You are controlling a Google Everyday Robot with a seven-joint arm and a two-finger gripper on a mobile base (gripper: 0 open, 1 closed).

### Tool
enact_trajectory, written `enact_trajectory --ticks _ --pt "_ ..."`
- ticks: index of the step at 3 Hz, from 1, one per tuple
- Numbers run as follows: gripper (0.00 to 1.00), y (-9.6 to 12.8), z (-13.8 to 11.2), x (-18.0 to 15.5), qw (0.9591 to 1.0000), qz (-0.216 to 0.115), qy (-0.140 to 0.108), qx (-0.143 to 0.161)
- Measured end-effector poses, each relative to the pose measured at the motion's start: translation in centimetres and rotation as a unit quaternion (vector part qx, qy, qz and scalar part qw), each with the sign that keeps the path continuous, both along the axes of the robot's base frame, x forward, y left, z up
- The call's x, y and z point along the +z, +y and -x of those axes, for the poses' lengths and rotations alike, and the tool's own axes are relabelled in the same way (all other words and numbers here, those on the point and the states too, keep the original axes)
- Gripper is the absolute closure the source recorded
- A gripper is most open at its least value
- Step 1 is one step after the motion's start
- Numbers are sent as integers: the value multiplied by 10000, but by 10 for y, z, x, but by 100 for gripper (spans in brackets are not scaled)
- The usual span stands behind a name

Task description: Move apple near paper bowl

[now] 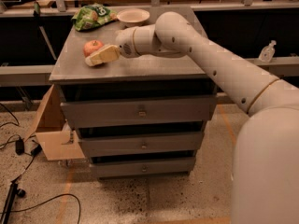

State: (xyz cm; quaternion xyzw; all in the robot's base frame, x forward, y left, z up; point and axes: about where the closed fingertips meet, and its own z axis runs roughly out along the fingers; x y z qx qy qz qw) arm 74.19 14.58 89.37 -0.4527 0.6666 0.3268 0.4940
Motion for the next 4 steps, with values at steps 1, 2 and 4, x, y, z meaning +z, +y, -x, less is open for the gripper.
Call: enact_trajectory --ticks 1,2,4 --pt "0 13 -8 -8 10000 -7 54 23" --pt "0 25 -15 -17 9999 63 54 95" --pt "41 42 -18 -31 9988 291 -17 394"
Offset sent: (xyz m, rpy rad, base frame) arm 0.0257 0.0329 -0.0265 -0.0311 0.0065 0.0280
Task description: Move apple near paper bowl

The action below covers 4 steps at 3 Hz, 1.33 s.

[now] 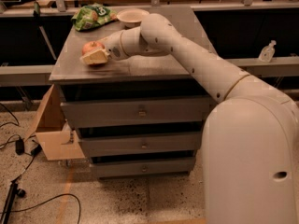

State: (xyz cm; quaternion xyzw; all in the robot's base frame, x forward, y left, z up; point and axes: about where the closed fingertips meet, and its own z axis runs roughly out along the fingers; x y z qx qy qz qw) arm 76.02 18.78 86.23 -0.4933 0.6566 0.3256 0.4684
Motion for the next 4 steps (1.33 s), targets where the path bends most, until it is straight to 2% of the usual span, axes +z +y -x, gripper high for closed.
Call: enact_trajectory --ticks 1,2,3,4 --pt "65 -2 -6 -1 9999 45 -59 90" --pt "88 -45 -39 22 9988 -12 -225 -428" --pt "100 -101 -74 39 9928 46 -322 -1149" --pt "100 -137 -102 35 9847 61 -132 -1739"
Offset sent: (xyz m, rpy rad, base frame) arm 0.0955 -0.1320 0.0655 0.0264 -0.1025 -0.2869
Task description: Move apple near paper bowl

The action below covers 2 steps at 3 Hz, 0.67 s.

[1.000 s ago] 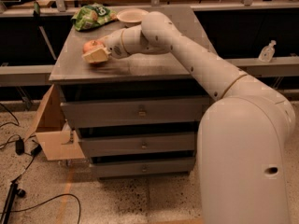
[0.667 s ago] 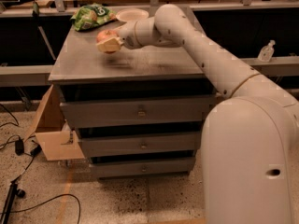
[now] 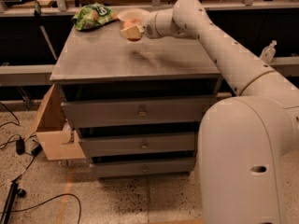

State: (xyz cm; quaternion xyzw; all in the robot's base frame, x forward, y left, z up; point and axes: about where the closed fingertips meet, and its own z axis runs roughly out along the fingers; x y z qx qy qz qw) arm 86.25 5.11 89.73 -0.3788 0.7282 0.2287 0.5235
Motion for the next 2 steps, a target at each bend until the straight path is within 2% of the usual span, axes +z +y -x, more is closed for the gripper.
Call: enact_trajectory --ticks 1,2 --pt "100 -11 -26 -4 9994 -11 130 -324" --pt "100 -15 -45 -3 9986 -29 161 -498"
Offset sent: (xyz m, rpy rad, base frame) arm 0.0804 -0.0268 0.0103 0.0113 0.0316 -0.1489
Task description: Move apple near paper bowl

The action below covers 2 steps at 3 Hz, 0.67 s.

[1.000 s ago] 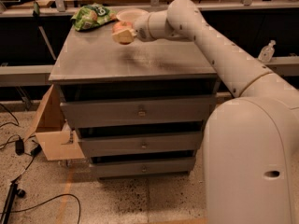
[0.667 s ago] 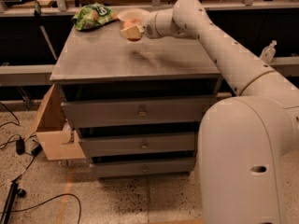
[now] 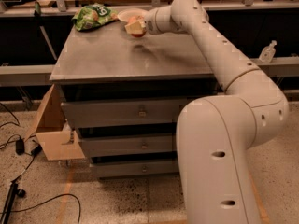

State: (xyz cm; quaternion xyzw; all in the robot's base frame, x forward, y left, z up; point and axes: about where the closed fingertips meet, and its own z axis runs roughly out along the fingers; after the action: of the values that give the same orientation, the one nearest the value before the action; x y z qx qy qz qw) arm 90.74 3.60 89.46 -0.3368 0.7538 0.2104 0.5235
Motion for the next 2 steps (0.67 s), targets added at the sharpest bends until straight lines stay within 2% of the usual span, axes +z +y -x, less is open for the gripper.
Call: enact_trajectory --ticks 1,2 --pt "82 1 -14 -1 9998 0 56 -169" --pt "59 10 -21 -5 9998 -13 103 -156"
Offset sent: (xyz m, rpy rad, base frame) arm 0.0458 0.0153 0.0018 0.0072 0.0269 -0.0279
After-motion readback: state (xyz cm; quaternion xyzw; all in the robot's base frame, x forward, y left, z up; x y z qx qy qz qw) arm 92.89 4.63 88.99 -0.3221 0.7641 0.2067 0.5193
